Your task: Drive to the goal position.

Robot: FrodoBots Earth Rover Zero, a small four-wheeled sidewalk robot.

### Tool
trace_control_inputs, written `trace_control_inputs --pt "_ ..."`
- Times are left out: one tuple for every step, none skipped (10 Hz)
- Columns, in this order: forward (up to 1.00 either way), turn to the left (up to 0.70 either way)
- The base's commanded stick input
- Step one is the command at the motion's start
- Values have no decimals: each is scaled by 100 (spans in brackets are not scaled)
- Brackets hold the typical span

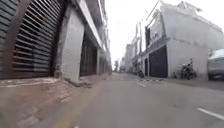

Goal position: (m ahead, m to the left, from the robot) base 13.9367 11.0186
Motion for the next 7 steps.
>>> trace_control_inputs --pt "100 -40" --pt "100 -40" --pt "100 -40" --pt "100 -40" --pt "100 0" --pt "100 0" --pt "100 0"
